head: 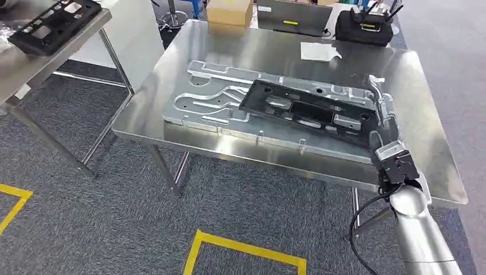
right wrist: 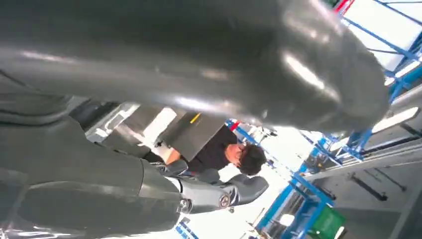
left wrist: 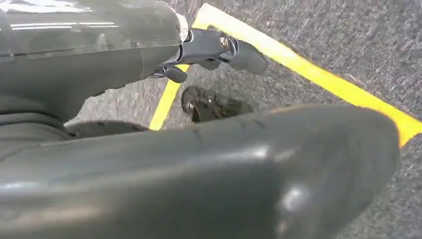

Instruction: Take the parts from the cabinet and place them on the table.

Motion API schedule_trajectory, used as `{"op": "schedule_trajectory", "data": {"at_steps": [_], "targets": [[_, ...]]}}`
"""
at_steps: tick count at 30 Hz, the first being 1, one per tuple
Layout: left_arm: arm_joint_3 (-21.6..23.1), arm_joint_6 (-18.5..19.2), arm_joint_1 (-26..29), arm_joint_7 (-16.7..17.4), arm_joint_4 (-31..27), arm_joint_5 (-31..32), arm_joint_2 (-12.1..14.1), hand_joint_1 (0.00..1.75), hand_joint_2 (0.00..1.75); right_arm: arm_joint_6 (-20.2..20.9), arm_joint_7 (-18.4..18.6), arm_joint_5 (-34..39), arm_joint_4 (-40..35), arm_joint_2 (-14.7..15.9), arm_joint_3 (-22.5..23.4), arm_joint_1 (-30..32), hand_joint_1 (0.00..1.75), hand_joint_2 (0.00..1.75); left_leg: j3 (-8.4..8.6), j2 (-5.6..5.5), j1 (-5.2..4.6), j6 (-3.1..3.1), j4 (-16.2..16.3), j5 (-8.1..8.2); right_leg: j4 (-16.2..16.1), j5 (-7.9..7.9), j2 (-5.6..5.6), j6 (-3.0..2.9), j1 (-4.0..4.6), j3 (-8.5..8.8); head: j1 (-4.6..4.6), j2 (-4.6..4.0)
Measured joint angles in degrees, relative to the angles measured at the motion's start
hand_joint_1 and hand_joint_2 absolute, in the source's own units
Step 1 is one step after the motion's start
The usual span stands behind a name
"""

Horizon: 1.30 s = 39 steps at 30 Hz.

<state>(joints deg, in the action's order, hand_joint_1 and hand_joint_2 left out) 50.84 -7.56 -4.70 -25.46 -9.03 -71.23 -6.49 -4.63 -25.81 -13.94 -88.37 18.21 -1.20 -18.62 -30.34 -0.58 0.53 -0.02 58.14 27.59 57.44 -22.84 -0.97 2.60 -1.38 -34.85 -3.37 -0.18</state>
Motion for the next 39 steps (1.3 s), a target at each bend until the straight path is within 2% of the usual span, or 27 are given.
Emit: {"op": "schedule_trajectory", "data": {"at_steps": [1, 2, 5, 6, 8, 9, 11, 12, 13, 16, 17, 19, 20, 21, 22, 24, 25, 26, 27, 28, 30, 32, 33, 34, 36, 37, 39], "targets": [[0.1, -0.2, 0.0, 0.0, 0.0, 0.0, 0.0, 0.0, 0.0, -0.2, -0.2, -0.5, 0.0, -0.1, 0.0, 1.1, 0.0, 0.0, -0.42, 0.1, 0.06, 0.88, -0.5, -0.61, -0.2, 0.4, 0.05, 0.53, -0.1, -0.09, 0.0, 0.0], [0.2, -0.2, -0.1, 0.1, 0.0, 0.0, 0.0, 0.0, 0.0, -0.3, -0.4, -0.7, 0.0, -0.2, 0.0, 2.0, 0.0, 0.0, -0.46, 0.29, 0.26, 1.57, -0.7, -1.26, 0.6, -0.98, 0.23, 0.65, -0.34, -0.59, 0.0, 0.0], [0.4, -0.2, -0.2, 0.1, 0.0, 0.0, 0.1, 0.0, 0.0, -0.4, -0.5, -1.1, 0.0, -0.4, 0.0, 3.3, 0.0, 0.0, -2.6, 0.27, -0.05, 2.35, -0.7, -2.83, 11.8, -10.35, 0.43, 0.83, -0.27, -4.53, 0.02, 0.0], [0.5, -0.2, -0.2, 0.1, 0.0, 0.0, 0.1, 0.0, 0.0, -0.4, -0.5, -1.1, 0.0, -0.5, 0.0, 3.8, 0.0, 0.0, -3.43, 0.27, -0.29, 2.44, -0.6, -3.39, 16.1, -12.24, 0.48, 0.83, -0.24, -5.73, 0.02, 0.0], [0.6, -0.2, -0.2, 0.3, 0.0, 0.2, 0.2, 0.0, 0.0, -0.6, -0.5, -1.2, 0.0, -0.6, 0.0, 5.1, 0.0, 0.0, -4.55, 0.24, -0.59, 2.53, -0.5, -4.2, 18.2, -11.75, 0.49, 0.59, -0.14, -5.33, 0.02, 0.0], [1.0, -0.2, -0.1, 0.6, 0.0, 0.4, 0.3, 0.0, 0.0, -0.9, -0.5, -1.3, -0.5, -0.7, 0.2, 6.7, 0.0, 0.0, -5.46, 0.15, -0.82, 2.53, -0.5, -4.88, 14.9, -8.82, 0.53, 0.07, 0.15, -2.2, 0.02, 0.0], [1.2, -0.3, -0.1, 1.2, 0.0, 0.4, 0.3, 0.0, 0.0, -1.5, -0.5, -2.6, -2.1, -1.1, 0.4, 8.8, 0.0, 0.0, -6.32, 0.01, -1.03, 2.33, -0.4, -5.78, 5.0, -6.11, 0.65, -1.25, 0.88, 4.91, 0.02, 0.02], [1.3, -0.3, -0.1, 1.5, 0.0, 0.4, 0.3, 0.0, 0.0, -1.8, -0.5, -3.7, -3.5, -1.3, 0.5, 10.0, 0.0, 0.0, -6.58, -0.02, -1.22, 2.04, -0.2, -6.09, 0.1, -7.62, 0.6, -2.11, 1.38, 8.31, 0.04, 0.0], [1.3, -0.4, -0.1, 1.7, 0.0, 0.4, 0.4, 0.0, 0.0, -2.1, -0.6, -4.5, -4.7, -1.5, 0.5, 11.3, 0.0, 0.0, -6.63, 0.04, -1.22, 1.74, -0.3, -6.45, -1.8, -7.91, 0.55, -1.93, 1.4, 8.94, -0.02, 0.02], [1.3, -1.0, 0.3, 2.3, 0.0, 0.2, 0.4, 0.0, 0.0, -2.4, -0.5, -5.6, -6.7, -2.6, 0.4, 15.1, 0.0, 0.0, -6.7, 0.03, -0.96, 0.71, -0.6, -7.79, -1.9, -6.75, 0.57, -2.45, 1.87, 8.3, 0.0, 0.0], [1.4, -1.0, 0.5, 2.3, 0.1, 0.1, 0.7, 0.0, 0.0, -2.4, -0.5, -5.6, -7.2, -3.0, 0.3, 16.0, 0.0, 0.0, -7.08, 0.04, -0.88, 0.38, 0.0, -6.75, -2.3, -5.85, 0.1, -2.8, 1.16, 7.83, 0.0, 0.0], [1.4, -1.2, 0.5, 2.4, 0.1, -0.1, 0.7, 0.0, 0.0, -2.3, -0.5, -5.7, -7.6, -3.6, 0.3, 16.9, 0.0, 0.0, -9.13, 0.15, -0.69, -0.21, 5.6, 0.09, -2.2, -4.75, 0.15, -3.59, 1.09, 6.31, 0.0, 0.0], [1.4, -1.2, 0.5, 2.5, 0.1, -0.2, 0.7, 0.0, 0.0, -2.2, -0.5, -5.7, -7.6, -4.1, 0.2, 17.4, 0.0, 0.0, -10.21, 0.16, -0.48, -0.53, 9.9, 3.23, -2.1, -4.16, 0.14, -3.55, 1.09, 5.55, -0.02, 0.0], [1.4, -1.4, 0.5, 2.5, 0.1, -0.2, 0.7, 0.0, 0.0, -2.1, -0.4, -5.7, -7.5, -4.5, 0.1, 17.8, 0.0, 0.0, -11.15, 0.18, -0.32, -0.87, 14.4, 5.39, -2.0, -3.51, 0.12, -3.49, 1.1, 4.61, 0.0, 0.0], [1.4, -1.5, 0.5, 2.5, 0.1, -0.2, 0.8, 0.0, 0.0, -2.0, -0.4, -5.8, -7.3, -4.9, -0.1, 18.1, 0.0, 0.0, -11.36, 0.2, -0.2, -1.13, 17.3, 5.58, -1.8, -2.86, 0.07, -3.39, 1.09, 3.62, 0.0, 0.0], [1.4, -1.8, 0.5, 2.5, 0.1, -0.3, 0.8, 0.0, 0.0, -2.0, -0.4, -5.9, -6.8, -5.6, -0.6, 18.5, 0.0, 0.0, -8.55, 0.22, 0.06, -1.37, 16.0, 1.83, -1.2, -1.87, 0.03, -3.01, 0.98, 1.72, 0.0, 0.0], [1.4, -2.0, 0.5, 2.5, 0.1, -0.4, 0.8, 0.0, 0.0, -1.9, -0.5, -5.9, -6.1, -5.9, -0.8, 18.4, 0.0, 0.0, -5.5, 0.24, 0.17, -1.39, 12.1, -0.09, -0.8, -1.46, 0.01, -2.78, 0.92, 0.77, 0.0, 0.0], [1.4, -2.1, 0.5, 2.5, 0.1, -0.4, 0.8, 0.0, 0.0, -1.9, -0.5, -6.0, -5.4, -6.1, -1.0, 18.3, 0.0, 0.0, -1.87, 0.25, 0.26, -1.34, 7.2, -0.67, -0.3, -1.11, 0.02, -2.51, 0.85, -0.04, 0.0, 0.0], [1.4, -2.1, 0.3, 2.4, 0.0, -0.4, 0.8, 0.0, 0.0, -1.6, -0.6, -5.9, -4.5, -6.4, -1.1, 18.1, 0.0, 0.0, 1.48, 0.25, 0.21, -1.18, 1.9, 1.76, 0.3, -0.83, 0.01, -2.13, 0.95, -0.67, -0.02, 0.02], [1.4, -2.1, 0.2, 2.3, 0.0, -0.4, 0.8, 0.0, 0.0, -1.1, -0.8, -5.5, -3.6, -6.7, -1.2, 17.8, 0.0, 0.0, 2.95, 0.11, -0.19, -0.51, -0.9, 2.51, 0.7, -0.5, 0.01, -1.72, 1.01, -1.01, 0.0, 0.02], [1.4, -2.1, 0.2, 2.2, 0.0, -0.2, 0.8, 0.0, 0.0, -0.8, -1.0, -4.5, -1.2, -7.3, -1.5, 17.1, 0.0, 0.0, 2.05, 0.11, -0.38, 0.34, -0.5, 2.05, 0.4, 0.52, -0.03, -0.96, 1.03, -1.11, -0.02, 0.02], [1.4, -2.1, 0.2, 2.2, 0.0, -0.1, 0.7, 0.0, 0.0, -0.2, -1.1, -3.3, 1.0, -7.7, -1.5, 16.7, 0.0, 0.0, 1.43, 0.41, -0.15, 1.75, -1.1, 0.78, 0.5, 0.78, 0.13, -0.14, 0.63, -1.4, 0.02, 0.0], [1.5, -2.1, 0.1, 2.3, 0.0, 0.0, 0.8, 0.0, 0.0, -0.2, -1.2, -2.9, 2.2, -7.8, -1.6, 16.6, 0.0, 0.0, 0.72, 0.51, -0.21, 2.31, -1.1, 0.12, 1.8, -1.78, 0.35, 0.1, 0.55, -2.15, 0.0, 0.0], [1.5, -2.2, 0.0, 2.3, 0.0, 0.1, 0.7, 0.0, 0.0, -0.1, -1.3, -2.4, 3.6, -7.9, -1.6, 16.6, 0.0, 0.0, -0.03, 0.53, -0.22, 2.76, -1.1, -0.62, 5.2, -5.86, 0.4, 0.29, 0.51, -3.41, 0.0, 0.0], [1.9, -2.3, 0.0, 2.3, 0.0, 0.5, 0.7, 0.0, 0.0, -0.1, -1.4, -1.7, 5.3, -8.1, -1.6, 16.6, 0.0, 0.0, -1.97, 0.53, -0.43, 2.85, -1.0, -2.05, 13.9, -11.75, 0.43, 0.63, 0.49, -5.77, 0.02, 0.0], [2.2, -2.4, 0.0, 2.3, 0.0, 0.8, 0.7, 0.0, 0.0, -0.1, -1.2, -1.4, 5.9, -8.2, -1.6, 16.9, 0.0, 0.0, -2.95, 0.52, -0.51, 2.84, -1.0, -2.71, 17.1, -12.46, 0.44, 0.66, 0.5, -6.2, 0.02, 0.0], [2.7, -2.5, 0.0, 2.7, 0.0, 1.1, 0.7, 0.0, 0.0, 0.0, -0.8, -1.2, 6.5, -8.5, -1.6, 18.1, 0.0, 0.0, -4.68, 0.49, -0.62, 2.73, -0.9, -3.97, 16.8, -9.19, 0.52, 0.45, 0.56, -3.77, 0.02, 0.0]]}}
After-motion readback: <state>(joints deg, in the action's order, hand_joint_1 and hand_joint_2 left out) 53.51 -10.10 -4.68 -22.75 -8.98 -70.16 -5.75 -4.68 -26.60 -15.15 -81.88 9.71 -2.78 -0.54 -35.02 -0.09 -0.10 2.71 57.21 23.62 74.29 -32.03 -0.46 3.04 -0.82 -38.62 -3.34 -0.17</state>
